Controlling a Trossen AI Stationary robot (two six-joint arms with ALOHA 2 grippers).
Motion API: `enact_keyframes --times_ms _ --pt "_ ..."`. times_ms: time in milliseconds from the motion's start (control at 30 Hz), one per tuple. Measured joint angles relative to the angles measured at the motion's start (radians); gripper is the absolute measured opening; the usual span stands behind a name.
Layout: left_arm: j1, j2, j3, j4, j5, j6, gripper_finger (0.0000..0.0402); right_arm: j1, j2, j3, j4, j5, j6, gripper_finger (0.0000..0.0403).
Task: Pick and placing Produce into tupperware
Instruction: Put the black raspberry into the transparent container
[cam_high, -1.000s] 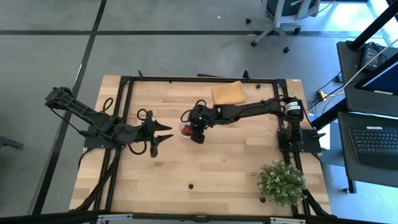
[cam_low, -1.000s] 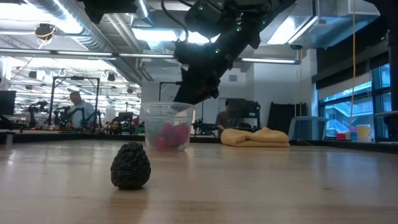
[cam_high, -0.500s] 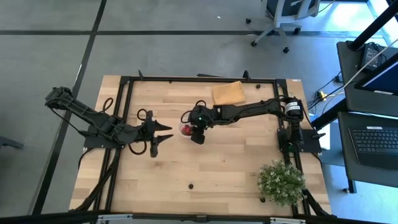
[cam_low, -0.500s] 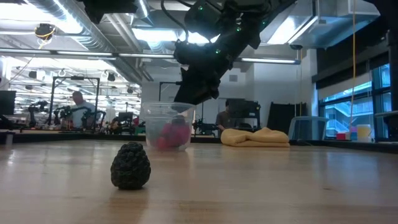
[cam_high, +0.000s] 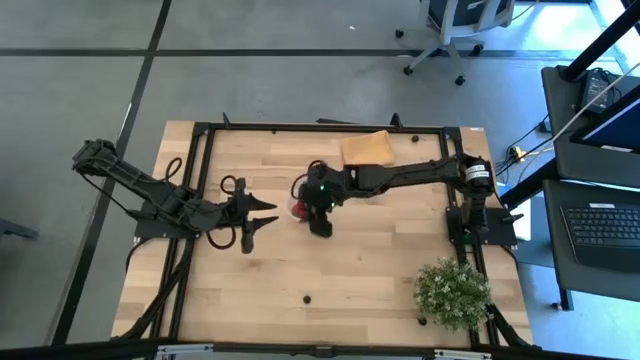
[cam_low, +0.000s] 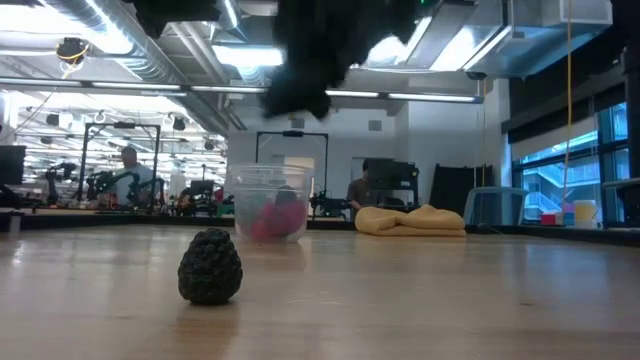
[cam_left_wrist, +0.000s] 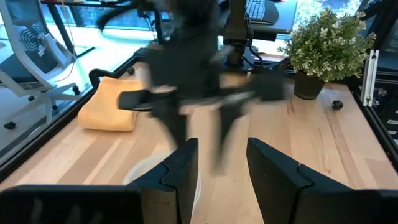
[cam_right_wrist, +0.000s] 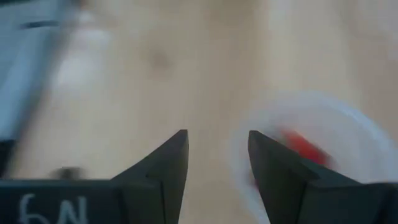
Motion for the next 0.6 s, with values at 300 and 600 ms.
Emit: enact_keyframes --times_ms 300,600 --pt "-0.019 0.002 0.0 0.0 0.106 0.012 0.013 0.125 -0.112 0.038 -0.057 -0.009 -0.116 0.017" --pt "-0.069 0.055 0.0 0.143 0.095 0.063 0.013 0.236 -0.338 -0.334 0.221 0.188 -0.075 0.017"
